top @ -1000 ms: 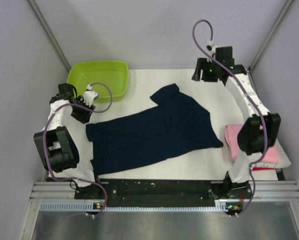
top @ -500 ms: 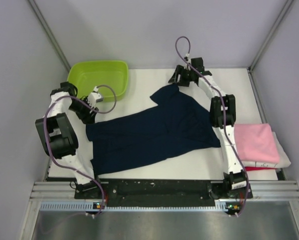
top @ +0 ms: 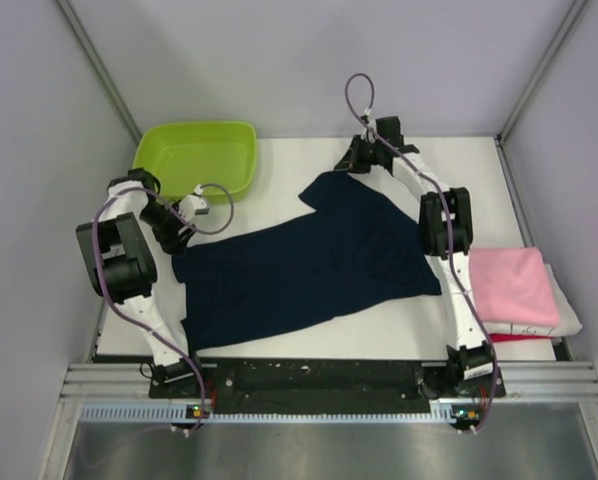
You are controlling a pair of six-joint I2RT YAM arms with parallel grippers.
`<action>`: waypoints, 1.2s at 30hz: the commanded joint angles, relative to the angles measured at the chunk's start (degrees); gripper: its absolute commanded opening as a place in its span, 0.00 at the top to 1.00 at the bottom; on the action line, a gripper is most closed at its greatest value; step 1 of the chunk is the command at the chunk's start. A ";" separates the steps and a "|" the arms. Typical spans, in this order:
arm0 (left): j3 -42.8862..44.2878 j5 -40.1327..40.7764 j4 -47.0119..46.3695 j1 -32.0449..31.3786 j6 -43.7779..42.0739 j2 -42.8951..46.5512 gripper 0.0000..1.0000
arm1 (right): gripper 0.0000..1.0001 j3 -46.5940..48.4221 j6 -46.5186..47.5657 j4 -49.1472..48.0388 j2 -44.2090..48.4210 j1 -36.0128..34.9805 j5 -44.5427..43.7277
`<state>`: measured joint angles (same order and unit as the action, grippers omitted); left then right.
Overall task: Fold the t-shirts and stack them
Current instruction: Grap the side of the flattened tshirt furthest away from the robot with both arms
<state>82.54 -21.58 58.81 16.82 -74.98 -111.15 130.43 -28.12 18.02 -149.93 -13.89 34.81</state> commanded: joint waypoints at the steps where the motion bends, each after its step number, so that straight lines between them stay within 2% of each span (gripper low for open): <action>1: 4.72 1.44 2.89 -0.20 -3.69 -2.39 0.33 | 1.00 -1.14 2.89 -3.69 12.45 -0.79 2.45; 9: 1.93 5.76 -1.76 -2.49 -2.98 -4.42 0.34 | 1.00 -7.99 5.18 -4.05 20.37 -0.88 3.69; 12: -1.15 7.08 -3.43 -3.63 -2.98 -3.72 0.40 | 1.00 -10.28 6.06 -4.05 23.09 -0.96 4.22; 13: -1.33 7.26 -3.17 -3.81 -2.80 -3.63 0.48 | 1.00 -11.07 6.49 -4.05 24.15 -0.96 4.39; 14: -1.16 7.08 -2.65 -3.81 -2.63 -3.46 0.62 | 1.00 -12.03 7.02 -4.05 25.11 -0.96 4.39; 15: -1.24 7.08 -2.21 -3.81 -2.28 -3.02 0.82 | 1.00 -13.17 7.72 -4.05 26.25 -0.96 4.39; 16: -1.07 7.26 -2.29 -3.81 -1.58 -2.49 0.96 | 1.00 -14.06 8.42 -3.96 27.22 -0.88 4.13; 17: -0.72 7.34 -2.38 -3.81 -0.44 -1.53 1.00 | 1.00 -15.20 9.13 -3.87 28.28 -0.88 4.13; 22: 2.01 6.64 -3.08 -3.81 8.87 5.14 1.00 | 1.00 -22.22 11.59 -3.87 34.25 0.96 3.51; 25: 0.43 7.43 -4.57 -3.81 12.31 10.07 1.00 | 1.00 -27.67 13.43 -3.78 39.17 2.81 2.81; 31: -4.13 7.79 -0.72 -3.81 14.51 17.80 1.00 | 1.00 -40.32 15.46 -2.38 49.71 7.29 2.29; 36: -13.09 4.19 6.74 -3.90 14.07 25.80 1.00 | 1.00 -53.51 18.45 3.93 58.94 8.18 -3.76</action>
<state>75.64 -14.37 57.58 12.97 -61.58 -90.54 83.37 -13.37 17.47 -98.24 -5.63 35.55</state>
